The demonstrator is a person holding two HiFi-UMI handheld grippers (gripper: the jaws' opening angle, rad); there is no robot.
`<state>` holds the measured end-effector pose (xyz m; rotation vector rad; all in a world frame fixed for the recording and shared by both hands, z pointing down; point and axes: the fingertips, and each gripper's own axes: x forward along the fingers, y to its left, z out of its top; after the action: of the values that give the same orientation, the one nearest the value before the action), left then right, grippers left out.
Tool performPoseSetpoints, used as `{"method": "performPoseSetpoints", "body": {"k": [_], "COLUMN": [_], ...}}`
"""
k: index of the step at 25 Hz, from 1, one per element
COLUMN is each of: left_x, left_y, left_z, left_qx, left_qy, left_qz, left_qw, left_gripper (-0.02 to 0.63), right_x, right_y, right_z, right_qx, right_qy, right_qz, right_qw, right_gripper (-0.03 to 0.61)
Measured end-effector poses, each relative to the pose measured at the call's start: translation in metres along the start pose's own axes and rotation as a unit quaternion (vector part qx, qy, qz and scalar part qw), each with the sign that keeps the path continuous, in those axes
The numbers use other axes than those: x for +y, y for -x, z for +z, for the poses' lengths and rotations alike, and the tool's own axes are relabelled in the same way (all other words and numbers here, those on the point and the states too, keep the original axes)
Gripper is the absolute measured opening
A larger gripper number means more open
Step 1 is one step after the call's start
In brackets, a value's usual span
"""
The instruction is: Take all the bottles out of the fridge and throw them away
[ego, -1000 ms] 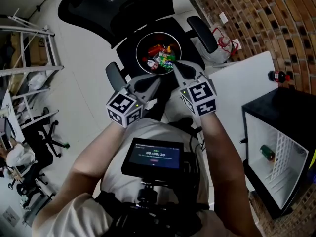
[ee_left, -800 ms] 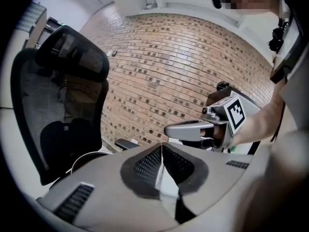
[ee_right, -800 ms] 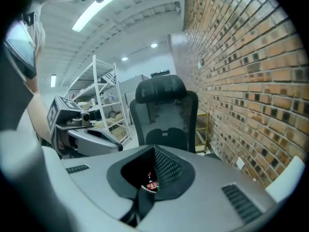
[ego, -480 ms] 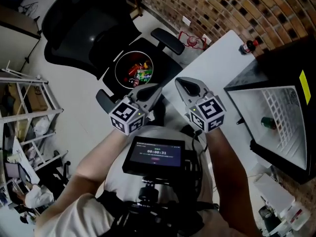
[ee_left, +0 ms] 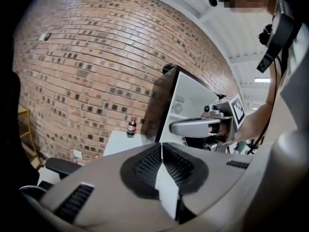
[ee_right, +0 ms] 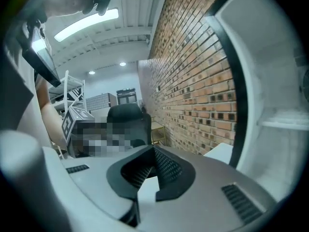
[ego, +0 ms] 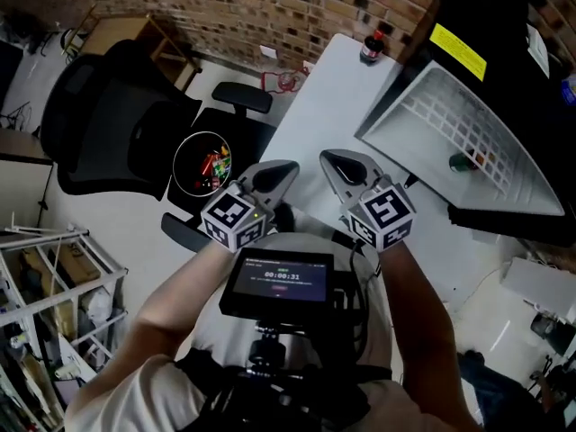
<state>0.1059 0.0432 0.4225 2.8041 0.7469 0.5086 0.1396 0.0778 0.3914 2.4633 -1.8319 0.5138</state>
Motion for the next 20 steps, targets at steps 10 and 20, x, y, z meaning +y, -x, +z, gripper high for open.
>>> {"method": "performPoseSetpoints", "body": {"k": [10, 20], "left_x": [-0.091, -0.166], "left_y": [-0.084, -0.145], "left_z": [0.032, 0.033], "left_qx": [0.026, 0.053], "left_qy": [-0.033, -0.062], "left_qz": [-0.123, -0.218], "left_qw": [0.9915, 0.9725], "left_gripper": [0.018, 0.017], "right_x": [-0.056, -0.099], "right_y": [0.11, 0.211], "right_z": [0.001, -0.016], "right_qx": [-0.051, -0.074], "right_qy": [-0.029, -0.055], "right_qz": [-0.116, -0.231], "right_qw": [0.991, 0.968], "right_gripper": [0.003, 0.004]}}
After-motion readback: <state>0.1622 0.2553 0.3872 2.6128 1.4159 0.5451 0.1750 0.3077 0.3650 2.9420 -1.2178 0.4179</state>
